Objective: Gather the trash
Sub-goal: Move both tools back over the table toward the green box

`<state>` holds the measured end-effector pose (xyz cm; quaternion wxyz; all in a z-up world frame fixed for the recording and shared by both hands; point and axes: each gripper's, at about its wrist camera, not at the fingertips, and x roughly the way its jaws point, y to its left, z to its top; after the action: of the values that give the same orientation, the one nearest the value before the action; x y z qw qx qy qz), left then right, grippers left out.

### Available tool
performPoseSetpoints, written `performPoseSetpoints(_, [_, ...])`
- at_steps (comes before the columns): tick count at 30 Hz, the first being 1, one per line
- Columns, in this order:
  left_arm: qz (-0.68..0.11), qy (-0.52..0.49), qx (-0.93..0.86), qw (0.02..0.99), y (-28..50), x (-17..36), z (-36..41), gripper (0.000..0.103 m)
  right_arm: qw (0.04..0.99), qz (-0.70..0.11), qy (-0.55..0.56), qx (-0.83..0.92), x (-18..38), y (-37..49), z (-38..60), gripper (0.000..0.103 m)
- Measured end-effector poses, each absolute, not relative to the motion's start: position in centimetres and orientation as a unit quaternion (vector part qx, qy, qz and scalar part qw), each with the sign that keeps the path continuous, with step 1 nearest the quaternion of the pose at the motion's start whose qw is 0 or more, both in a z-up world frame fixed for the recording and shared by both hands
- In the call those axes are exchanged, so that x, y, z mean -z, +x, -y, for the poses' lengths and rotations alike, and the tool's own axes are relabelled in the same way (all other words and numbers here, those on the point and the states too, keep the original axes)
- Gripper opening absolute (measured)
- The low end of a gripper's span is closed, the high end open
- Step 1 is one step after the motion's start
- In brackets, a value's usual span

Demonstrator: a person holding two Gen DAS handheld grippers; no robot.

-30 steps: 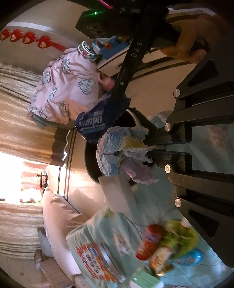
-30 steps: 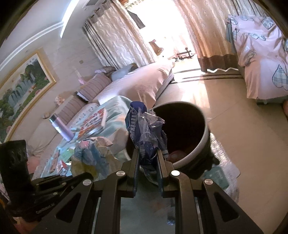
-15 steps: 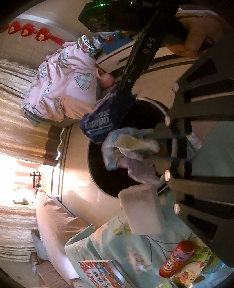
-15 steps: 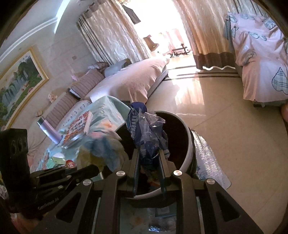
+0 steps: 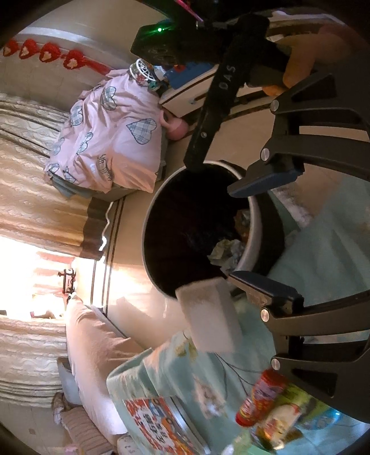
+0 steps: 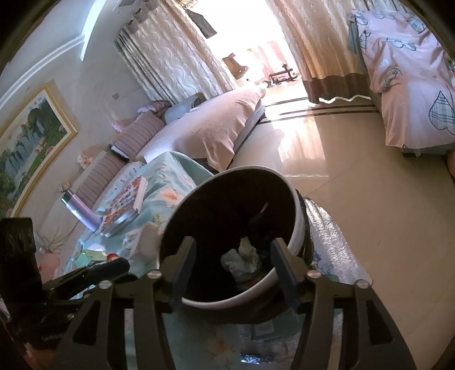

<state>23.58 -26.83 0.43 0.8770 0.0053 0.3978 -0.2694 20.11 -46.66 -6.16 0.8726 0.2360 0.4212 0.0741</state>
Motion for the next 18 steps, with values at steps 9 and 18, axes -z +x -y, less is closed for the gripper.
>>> performPoseSetpoints(9, [-0.402,-0.020,0.232,0.885,20.6,0.6,21.1,0.056,0.876,-0.409,0.236,-0.092,4.8,17.9,42.5,0.081])
performPoseSetpoints(18, [-0.408,-0.059,0.179,0.894,18.4,1.9,14.1,0.056,0.867,-0.429,0.213,-0.135,5.5,16.9,35.8,0.081])
